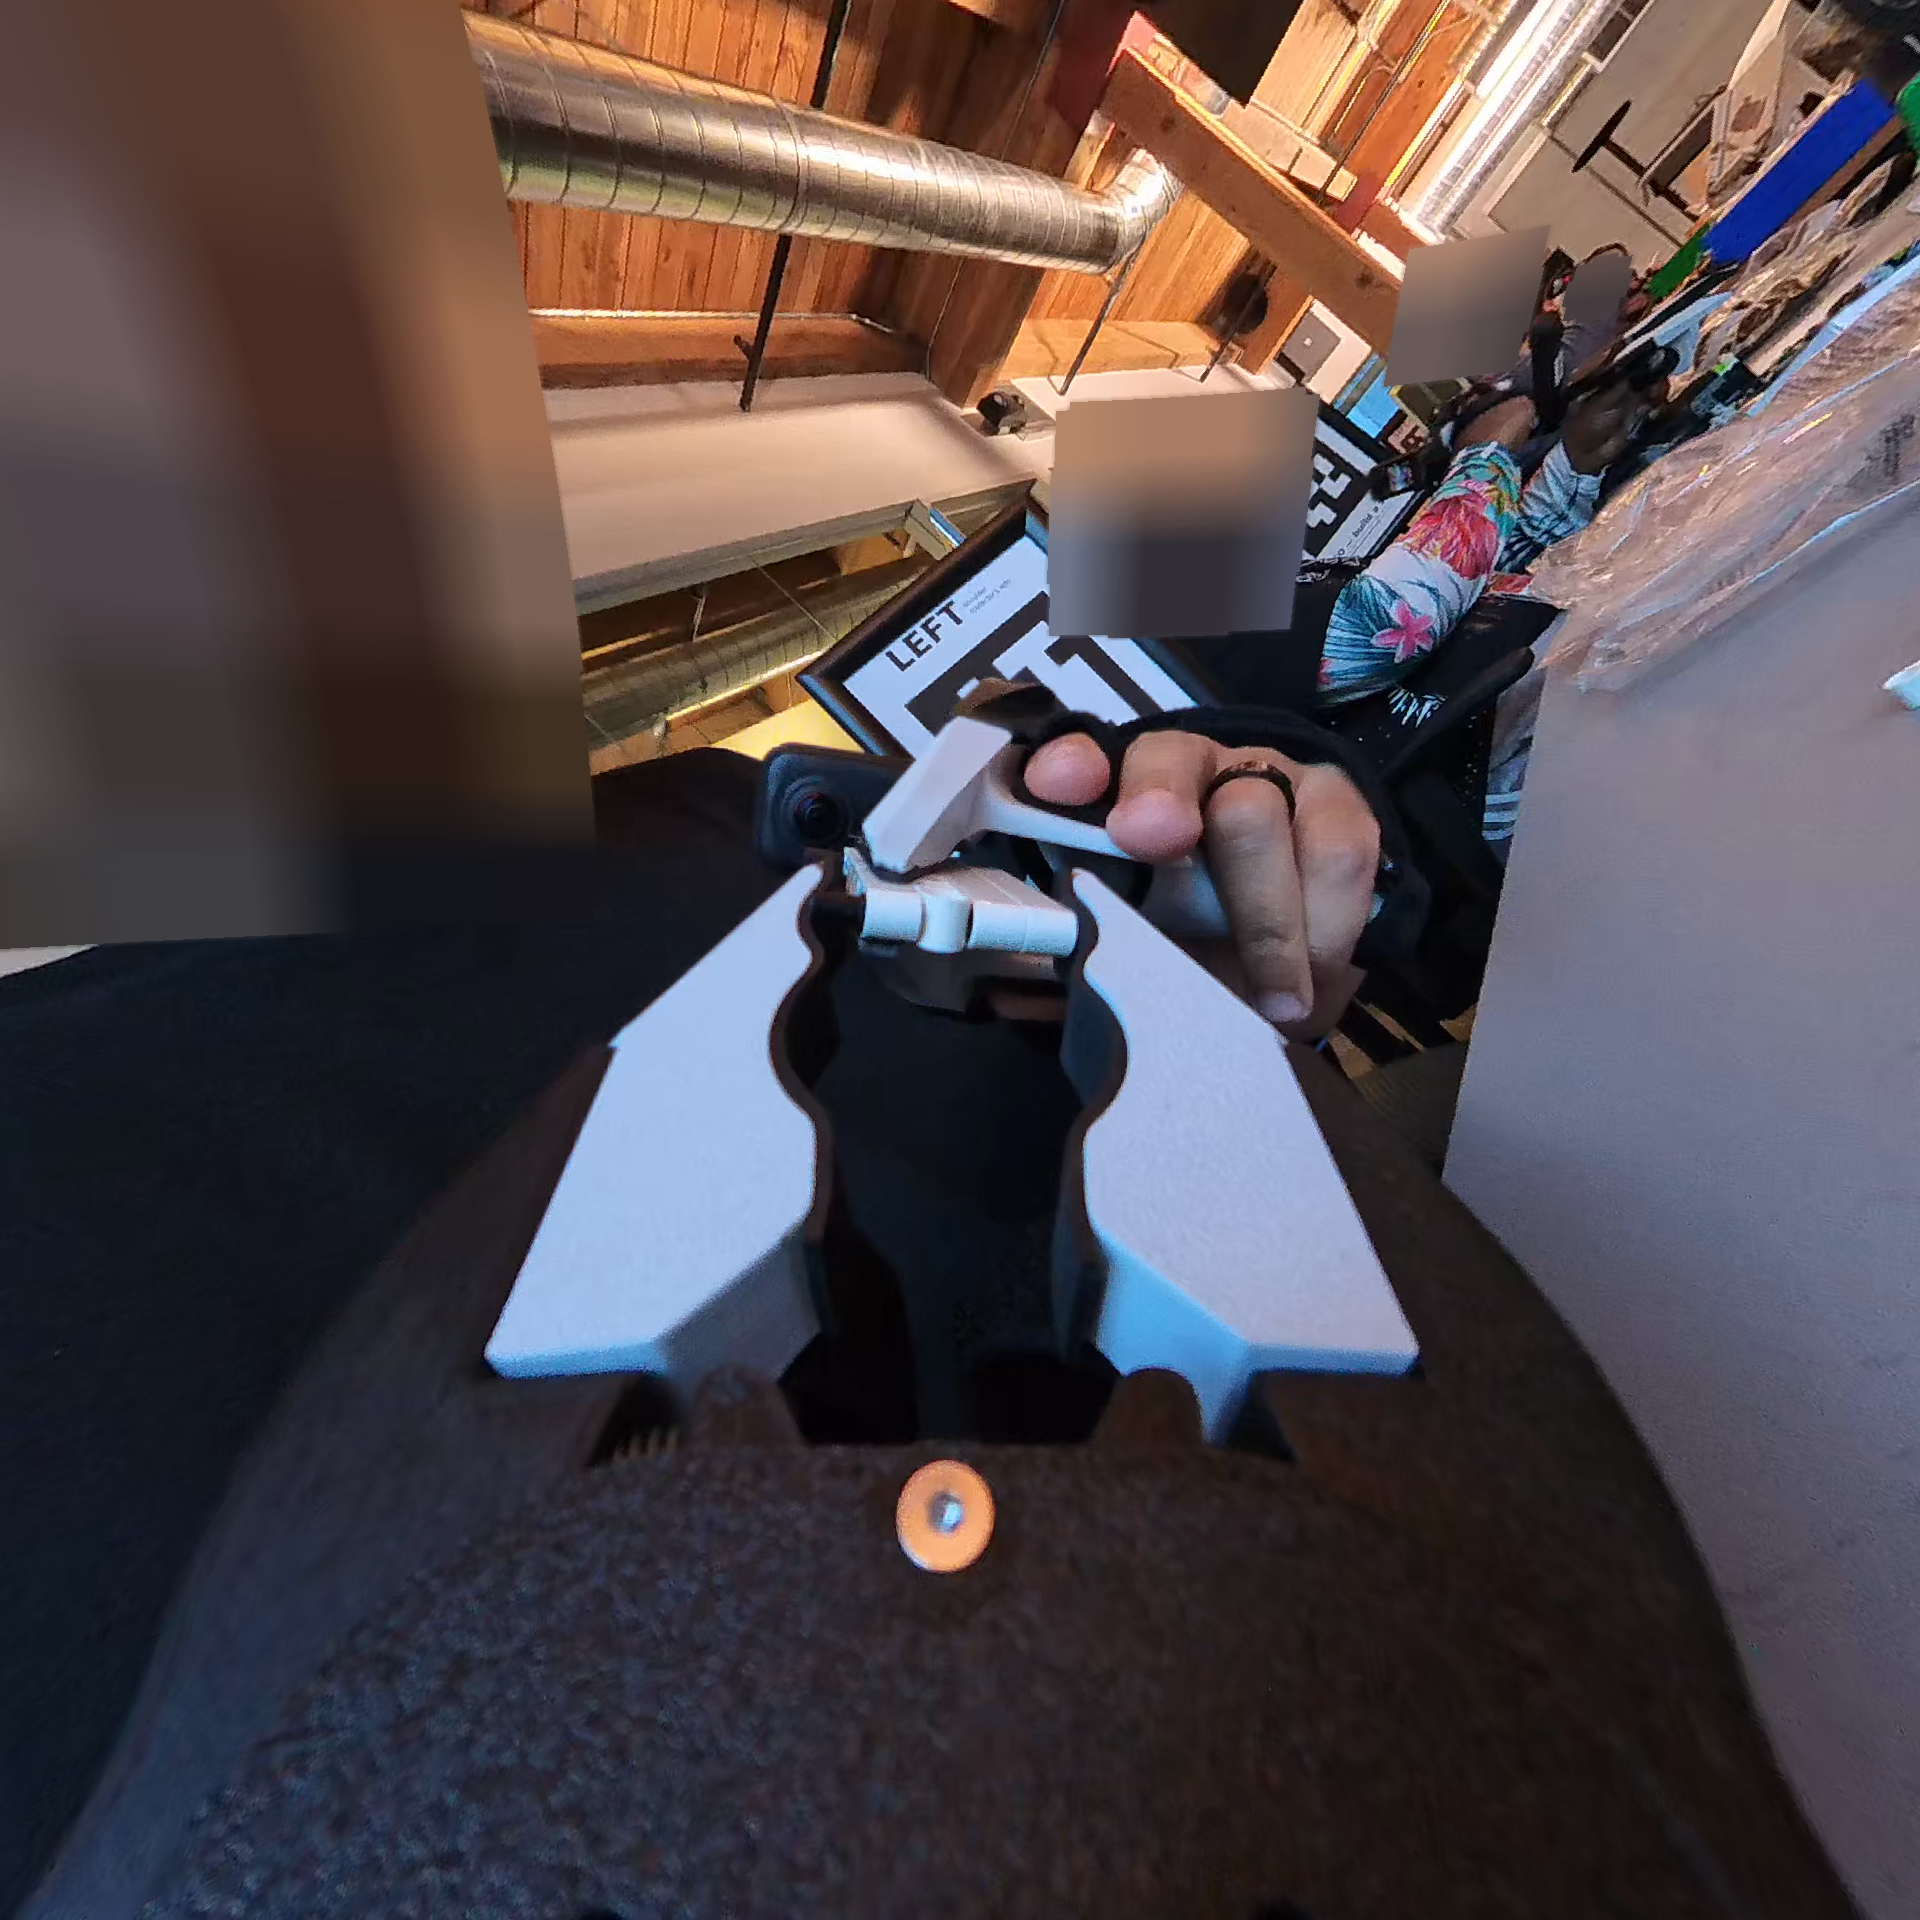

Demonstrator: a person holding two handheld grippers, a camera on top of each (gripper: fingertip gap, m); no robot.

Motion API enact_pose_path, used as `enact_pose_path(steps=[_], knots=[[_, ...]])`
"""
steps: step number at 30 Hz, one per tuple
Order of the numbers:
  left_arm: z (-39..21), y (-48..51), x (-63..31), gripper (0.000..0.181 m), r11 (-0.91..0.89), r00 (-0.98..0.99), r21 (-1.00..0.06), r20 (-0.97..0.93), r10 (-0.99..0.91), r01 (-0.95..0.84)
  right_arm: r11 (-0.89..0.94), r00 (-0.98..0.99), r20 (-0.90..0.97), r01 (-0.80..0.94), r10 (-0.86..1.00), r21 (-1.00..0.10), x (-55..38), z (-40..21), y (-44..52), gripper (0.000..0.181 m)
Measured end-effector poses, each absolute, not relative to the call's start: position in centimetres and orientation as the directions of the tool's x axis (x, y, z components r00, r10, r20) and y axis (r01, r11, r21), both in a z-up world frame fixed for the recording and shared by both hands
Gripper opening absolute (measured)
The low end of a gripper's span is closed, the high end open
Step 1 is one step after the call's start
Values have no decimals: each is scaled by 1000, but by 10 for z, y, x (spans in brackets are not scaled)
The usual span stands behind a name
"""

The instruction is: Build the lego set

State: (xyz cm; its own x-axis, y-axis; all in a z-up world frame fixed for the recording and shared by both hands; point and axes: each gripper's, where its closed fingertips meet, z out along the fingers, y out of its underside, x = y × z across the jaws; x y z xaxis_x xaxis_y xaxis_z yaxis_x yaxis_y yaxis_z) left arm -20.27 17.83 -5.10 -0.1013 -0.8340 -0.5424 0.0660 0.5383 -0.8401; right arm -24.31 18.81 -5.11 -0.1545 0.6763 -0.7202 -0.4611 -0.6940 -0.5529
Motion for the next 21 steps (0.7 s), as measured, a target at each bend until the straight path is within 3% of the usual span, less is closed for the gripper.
enact_pose_path(steps=[9,21], knots=[[-55,182,-201,6,480,-152,-877,-479,-864,36,-701,-148,-738,-478,659,-530,-242,-54,192,39],[-52,185,-202,7,537,-96,-842,-540,-836,54,-717,-165,-749,-478,642,-508,-234,-55,194,39]])
